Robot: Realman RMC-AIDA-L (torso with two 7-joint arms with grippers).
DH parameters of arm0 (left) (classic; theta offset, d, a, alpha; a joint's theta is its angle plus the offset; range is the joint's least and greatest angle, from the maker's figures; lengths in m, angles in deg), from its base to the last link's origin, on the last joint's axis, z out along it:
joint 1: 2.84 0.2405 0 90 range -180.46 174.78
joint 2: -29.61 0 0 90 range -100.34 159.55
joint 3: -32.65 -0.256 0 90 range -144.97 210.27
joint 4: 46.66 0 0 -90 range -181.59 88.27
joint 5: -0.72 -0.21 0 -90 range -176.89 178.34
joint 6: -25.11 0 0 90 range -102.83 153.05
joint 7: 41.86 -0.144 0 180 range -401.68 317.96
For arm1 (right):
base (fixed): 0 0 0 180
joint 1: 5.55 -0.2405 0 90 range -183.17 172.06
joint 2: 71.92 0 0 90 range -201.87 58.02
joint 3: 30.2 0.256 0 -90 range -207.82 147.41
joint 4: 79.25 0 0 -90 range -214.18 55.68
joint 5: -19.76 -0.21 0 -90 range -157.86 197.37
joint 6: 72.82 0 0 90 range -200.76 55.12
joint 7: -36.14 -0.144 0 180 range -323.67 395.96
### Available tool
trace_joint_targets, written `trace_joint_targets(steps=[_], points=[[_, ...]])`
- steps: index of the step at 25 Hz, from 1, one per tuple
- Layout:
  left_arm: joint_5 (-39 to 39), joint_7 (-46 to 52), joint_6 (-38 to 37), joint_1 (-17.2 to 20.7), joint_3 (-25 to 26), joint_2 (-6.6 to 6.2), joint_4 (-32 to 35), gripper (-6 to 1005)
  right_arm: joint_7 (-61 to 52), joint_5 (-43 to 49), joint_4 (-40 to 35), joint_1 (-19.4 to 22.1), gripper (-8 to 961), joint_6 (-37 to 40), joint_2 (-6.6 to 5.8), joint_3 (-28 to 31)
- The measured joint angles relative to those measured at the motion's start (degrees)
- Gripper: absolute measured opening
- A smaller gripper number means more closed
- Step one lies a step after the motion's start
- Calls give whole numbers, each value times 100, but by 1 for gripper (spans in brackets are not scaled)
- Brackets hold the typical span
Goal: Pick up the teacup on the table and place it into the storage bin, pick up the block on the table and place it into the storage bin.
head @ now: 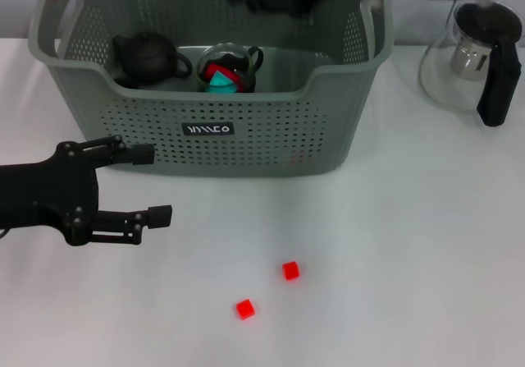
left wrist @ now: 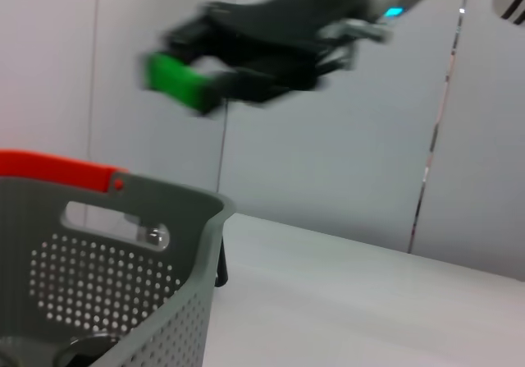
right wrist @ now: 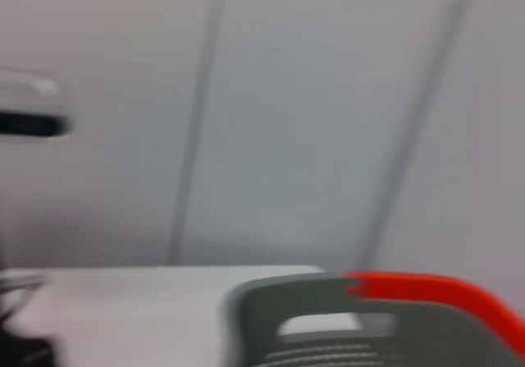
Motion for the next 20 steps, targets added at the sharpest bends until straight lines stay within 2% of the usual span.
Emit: trace_joint_targets(steps=[4, 8, 12, 20], points=[[0, 0, -33, -80, -6, -31, 3, 917, -62, -8, 796, -324, 484, -927, -22, -41], [-35, -9, -44, -112, -14, -54, 9, 917, -110, 33, 1382, -600, 491, -1268, -43, 22], [-41, -40, -44, -129, -17, -68, 9, 917, -117, 212, 1507, -677, 497, -1534, -13, -114], [-21, -61, -33, -138, -15, -68, 27, 916, -98, 69, 1382, -512, 820, -1513, -7, -214]])
